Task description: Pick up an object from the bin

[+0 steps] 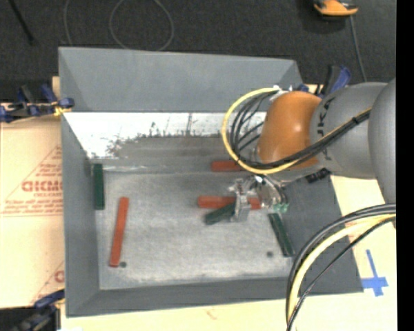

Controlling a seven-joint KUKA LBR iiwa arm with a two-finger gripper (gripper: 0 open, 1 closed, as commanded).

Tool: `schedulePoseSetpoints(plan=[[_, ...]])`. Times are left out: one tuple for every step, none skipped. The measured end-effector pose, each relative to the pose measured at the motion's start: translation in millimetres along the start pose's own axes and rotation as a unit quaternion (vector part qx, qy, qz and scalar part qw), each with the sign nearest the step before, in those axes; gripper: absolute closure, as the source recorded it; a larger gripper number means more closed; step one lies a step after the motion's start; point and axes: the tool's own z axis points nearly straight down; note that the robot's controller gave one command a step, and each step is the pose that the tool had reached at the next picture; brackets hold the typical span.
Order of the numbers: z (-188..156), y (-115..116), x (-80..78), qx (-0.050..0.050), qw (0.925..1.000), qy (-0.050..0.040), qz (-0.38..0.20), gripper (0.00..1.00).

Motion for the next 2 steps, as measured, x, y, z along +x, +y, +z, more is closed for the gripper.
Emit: schedulePoseSetpoints(plan=[[-62.1, -1.8, -2.9, 0.001, 1.0000, -0.0032, 0.000, 1.00], [-99.7, -3.3, -5.1, 0.001, 1.0000, -0.0024, 0.000, 1.00]])
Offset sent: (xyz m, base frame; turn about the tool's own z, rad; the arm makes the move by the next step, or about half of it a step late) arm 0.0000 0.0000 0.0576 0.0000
